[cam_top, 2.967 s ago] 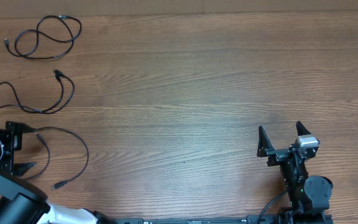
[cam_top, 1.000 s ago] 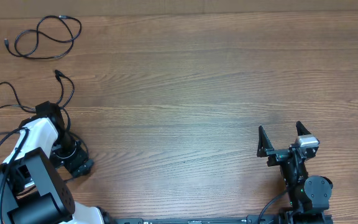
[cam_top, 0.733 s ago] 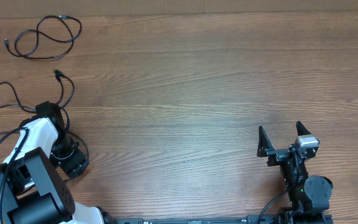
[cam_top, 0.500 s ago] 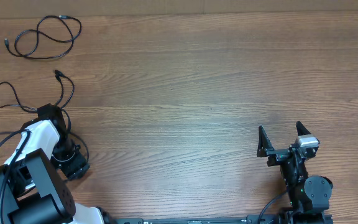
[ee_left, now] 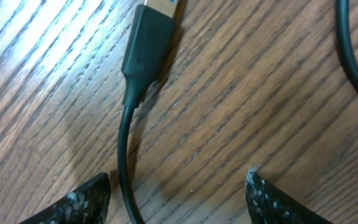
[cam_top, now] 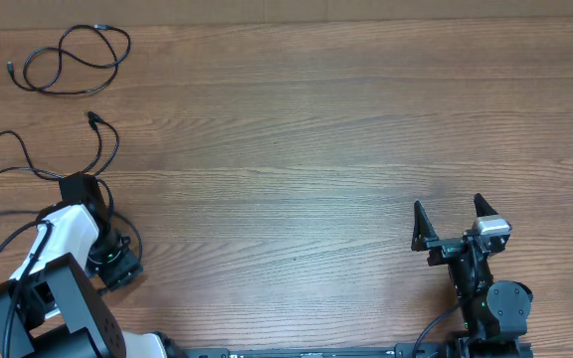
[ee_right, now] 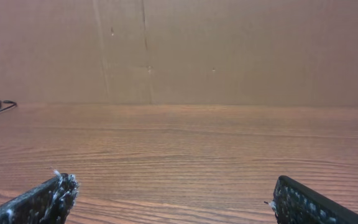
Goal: Untangle cables
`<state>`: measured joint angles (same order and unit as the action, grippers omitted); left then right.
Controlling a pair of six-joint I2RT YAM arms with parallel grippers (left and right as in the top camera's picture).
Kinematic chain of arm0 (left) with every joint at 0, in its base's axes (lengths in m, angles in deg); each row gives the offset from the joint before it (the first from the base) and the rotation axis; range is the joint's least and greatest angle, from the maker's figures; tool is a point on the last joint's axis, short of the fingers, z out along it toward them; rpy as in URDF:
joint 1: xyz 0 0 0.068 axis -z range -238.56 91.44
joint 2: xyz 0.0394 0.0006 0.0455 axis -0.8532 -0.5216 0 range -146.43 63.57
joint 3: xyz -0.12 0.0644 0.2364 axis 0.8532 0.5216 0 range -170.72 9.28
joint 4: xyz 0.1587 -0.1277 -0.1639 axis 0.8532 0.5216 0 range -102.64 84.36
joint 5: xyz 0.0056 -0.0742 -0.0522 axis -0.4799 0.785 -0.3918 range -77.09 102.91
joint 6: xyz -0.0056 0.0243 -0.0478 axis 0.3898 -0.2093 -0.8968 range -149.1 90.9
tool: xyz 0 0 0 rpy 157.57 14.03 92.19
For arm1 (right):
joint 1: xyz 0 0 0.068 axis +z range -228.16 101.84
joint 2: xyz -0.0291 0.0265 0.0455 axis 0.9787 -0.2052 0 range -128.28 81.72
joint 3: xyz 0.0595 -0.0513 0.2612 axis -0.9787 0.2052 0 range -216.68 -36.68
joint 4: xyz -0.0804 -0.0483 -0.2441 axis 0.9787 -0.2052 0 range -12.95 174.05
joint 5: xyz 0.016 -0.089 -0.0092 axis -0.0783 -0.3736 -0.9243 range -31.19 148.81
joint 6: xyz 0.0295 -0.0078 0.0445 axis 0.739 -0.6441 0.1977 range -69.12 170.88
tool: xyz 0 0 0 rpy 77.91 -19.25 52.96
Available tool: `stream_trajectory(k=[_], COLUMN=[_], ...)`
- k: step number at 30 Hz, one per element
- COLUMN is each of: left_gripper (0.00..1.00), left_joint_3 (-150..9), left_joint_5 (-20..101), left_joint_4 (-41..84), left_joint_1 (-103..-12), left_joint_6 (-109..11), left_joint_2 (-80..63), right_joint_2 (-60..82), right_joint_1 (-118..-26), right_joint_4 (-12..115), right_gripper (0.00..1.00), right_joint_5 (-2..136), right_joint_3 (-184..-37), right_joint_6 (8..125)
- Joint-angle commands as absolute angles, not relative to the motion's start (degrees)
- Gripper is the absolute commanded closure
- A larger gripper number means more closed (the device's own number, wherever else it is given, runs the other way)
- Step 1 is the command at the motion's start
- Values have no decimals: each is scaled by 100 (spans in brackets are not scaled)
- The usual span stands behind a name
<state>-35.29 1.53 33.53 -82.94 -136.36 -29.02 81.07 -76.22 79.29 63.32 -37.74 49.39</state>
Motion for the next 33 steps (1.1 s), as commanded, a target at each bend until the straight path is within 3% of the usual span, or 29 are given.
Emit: stream_trajectory(k=[1, 6, 8, 11, 16, 20, 28, 33], left_gripper=[30, 30, 42, 69, 79, 96, 96, 96], left_joint_3=[-2909, -2399, -2301, -2281, -2303, -2340, -2587, -3055], left_joint_5=[726, 894, 865, 570, 262, 116, 70, 11], left_joint_4=[3237, 2651, 2514, 2254, 1915, 1856, 1961, 2710], left_joint_1=[-8287, -8287, -8287, -8292, -8292, -8292, -8292, -8292], left_joint_6=[-13300, -13273, -13271, -12945, -12390, -12076, -11621, -11612], left_joint_2=[-3287, -3287, -3287, -3287, -3287, -3287, -3283, -3283], right_joint_2=[8149, 8149, 8149, 8149, 8149, 8149, 8149, 8149], right_joint_1=[-7596, -7596, -7596, -7596, -7596, -7596, -7596, -7596], right_joint_4=[7949, 7949, 7949, 7949, 7949, 7949, 7949, 7949], right_gripper=[0, 0, 0, 0, 0, 0, 0, 0], right_joint_5=[6341, 6341, 6341, 6341, 6341, 6341, 6341, 6341], right_joint_3=[-3715, -3715, -3715, -3715, -3715, -3715, -3715, -3715], right_joint_6=[4930, 4930, 4930, 4930, 4930, 4930, 4930, 4930])
